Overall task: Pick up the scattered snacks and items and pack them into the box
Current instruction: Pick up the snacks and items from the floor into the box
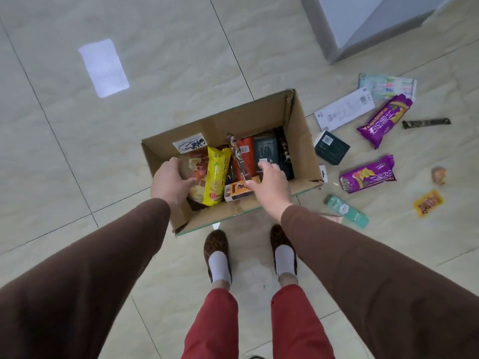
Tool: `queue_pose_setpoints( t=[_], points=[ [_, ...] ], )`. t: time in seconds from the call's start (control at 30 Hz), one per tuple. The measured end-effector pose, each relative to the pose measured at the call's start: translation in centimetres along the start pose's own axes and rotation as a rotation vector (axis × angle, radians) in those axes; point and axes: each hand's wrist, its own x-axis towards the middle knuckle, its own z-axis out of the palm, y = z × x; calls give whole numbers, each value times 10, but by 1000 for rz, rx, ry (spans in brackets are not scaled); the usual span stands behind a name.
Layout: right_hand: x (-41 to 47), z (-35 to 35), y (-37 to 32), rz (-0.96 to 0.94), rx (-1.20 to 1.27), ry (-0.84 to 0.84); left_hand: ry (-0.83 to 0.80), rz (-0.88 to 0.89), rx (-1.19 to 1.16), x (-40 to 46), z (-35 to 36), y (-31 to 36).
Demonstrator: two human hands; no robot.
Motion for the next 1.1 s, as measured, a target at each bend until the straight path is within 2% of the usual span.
queue_pose_setpoints(
  t=[0.23, 0.5, 0.7, 0.83, 1.1],
  points=[
    [-42, -19, 19, 63, 119, 127, -101, 259, 195, -14, -1, 51],
    [-98, -82, 123, 259, 199, 261, -189, 533, 316, -69, 53, 168],
    [-132, -125, 226, 372, 280, 333, -239, 630, 352, -126, 121, 255],
    [-145, -159, 297, 384, 282, 346, -251, 632, 374, -160, 170, 307],
    [-132, -243, 420, 432, 269, 378, -280, 686, 377, -198, 258, 419]
  ],
)
